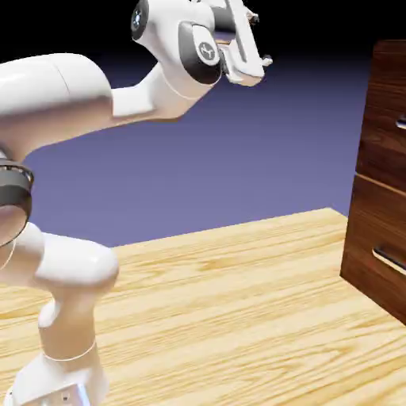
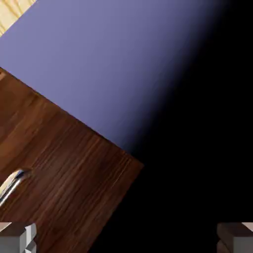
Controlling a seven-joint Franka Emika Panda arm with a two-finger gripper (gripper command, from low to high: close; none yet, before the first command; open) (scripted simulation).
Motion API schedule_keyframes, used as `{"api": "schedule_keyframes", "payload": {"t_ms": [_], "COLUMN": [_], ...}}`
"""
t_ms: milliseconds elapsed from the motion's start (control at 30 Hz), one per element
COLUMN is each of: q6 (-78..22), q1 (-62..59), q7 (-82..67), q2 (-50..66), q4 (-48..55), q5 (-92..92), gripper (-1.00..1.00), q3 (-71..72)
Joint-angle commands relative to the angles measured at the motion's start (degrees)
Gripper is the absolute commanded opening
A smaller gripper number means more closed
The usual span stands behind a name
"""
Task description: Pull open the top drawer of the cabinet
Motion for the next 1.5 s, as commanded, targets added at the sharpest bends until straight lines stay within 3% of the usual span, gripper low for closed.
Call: {"api": "schedule_keyframes", "payload": {"t_ms": [0, 1467], "q6": [-0.27, -11.55], "q1": [1.42, 61.83], "q7": [-2.50, -108.74], "q2": [-0.54, -23.44], "q4": [0.91, 39.64], "q5": [-1.79, -78.12], "gripper": [0.00, 0.00], "q3": [-0.98, -42.91]}}
